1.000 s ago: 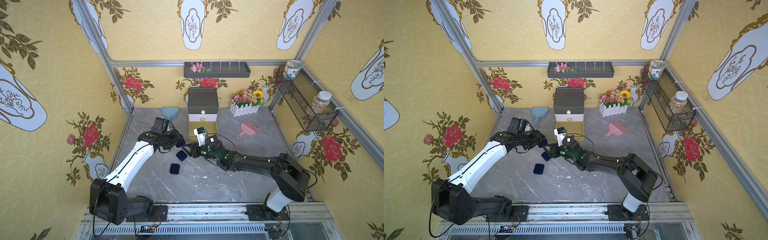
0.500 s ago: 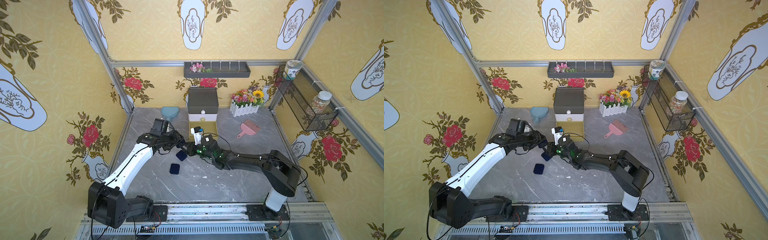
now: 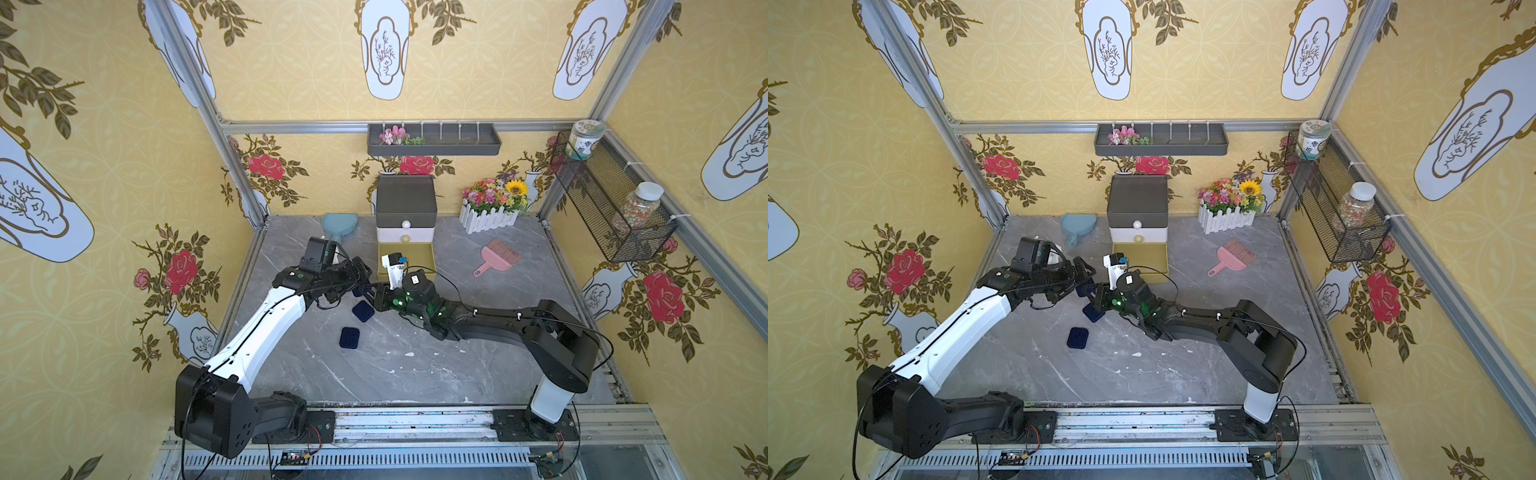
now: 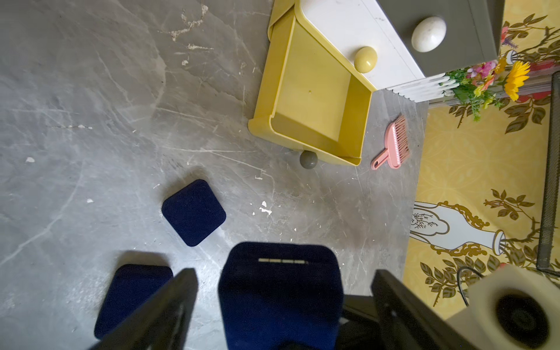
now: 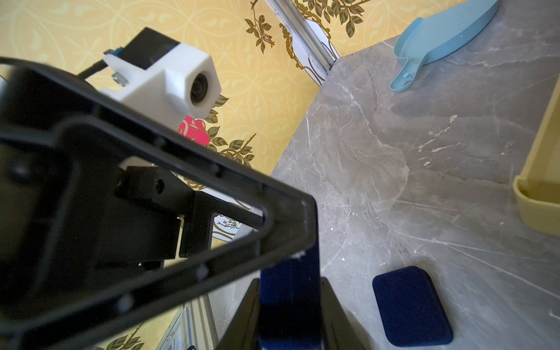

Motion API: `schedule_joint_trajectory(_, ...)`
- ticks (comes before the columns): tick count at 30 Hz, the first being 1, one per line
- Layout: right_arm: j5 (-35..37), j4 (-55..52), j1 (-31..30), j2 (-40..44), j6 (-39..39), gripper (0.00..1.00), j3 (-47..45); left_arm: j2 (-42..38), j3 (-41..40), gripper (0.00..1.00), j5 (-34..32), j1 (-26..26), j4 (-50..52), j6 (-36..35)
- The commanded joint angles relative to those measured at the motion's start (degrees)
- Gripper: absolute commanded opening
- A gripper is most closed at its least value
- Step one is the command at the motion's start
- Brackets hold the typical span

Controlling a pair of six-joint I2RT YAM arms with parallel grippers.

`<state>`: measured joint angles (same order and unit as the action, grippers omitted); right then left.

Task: Place the brooch boxes into the drawer by color
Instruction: Place the brooch box in the drawer.

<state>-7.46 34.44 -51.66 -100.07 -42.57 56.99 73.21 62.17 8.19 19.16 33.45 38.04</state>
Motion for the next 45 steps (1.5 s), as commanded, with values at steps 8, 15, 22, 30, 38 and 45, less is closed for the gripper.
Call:
schedule_joint_trajectory(8, 2.09, -7.27, 6.15, 4.84, 0.18, 0.23, -2.4, -7.82, -1.43, 1.0, -8.54, -5.26, -0.42, -2.67)
schedule_joint_trajectory(15, 4.46, -16.45, 12.18, 0.37, 1.44, 0.22, 4.34, -9.17, -6.55, 1.0, -6.9, -6.94, -1.58, -3.75)
schedule_joint_trajectory(22, 3.13, -14.76, 16.3, -8.3, 1.76, 0.21, 10.1, -9.39, -7.85, 1.0, -5.99, -6.95, -1.99, -4.0)
schedule_joint_trajectory(30, 0.26, -14.1, 16.77, -15.4, 2.41, 0.23, 16.42, -9.28, -9.17, 1.0, -5.77, -7.03, -2.26, -3.98)
schedule_joint_trajectory(38, 0.7, -14.0, 16.77, -20.51, 2.16, 0.23, 20.09, -9.45, -9.7, 1.0, -5.13, -6.98, -3.12, -4.37)
schedule_joint_trajectory(45, 1.2, -15.2, 16.77, -23.95, 2.2, 0.26, 23.54, -9.01, -10.22, 1.0, -5.12, -7.03, -3.29, -4.87)
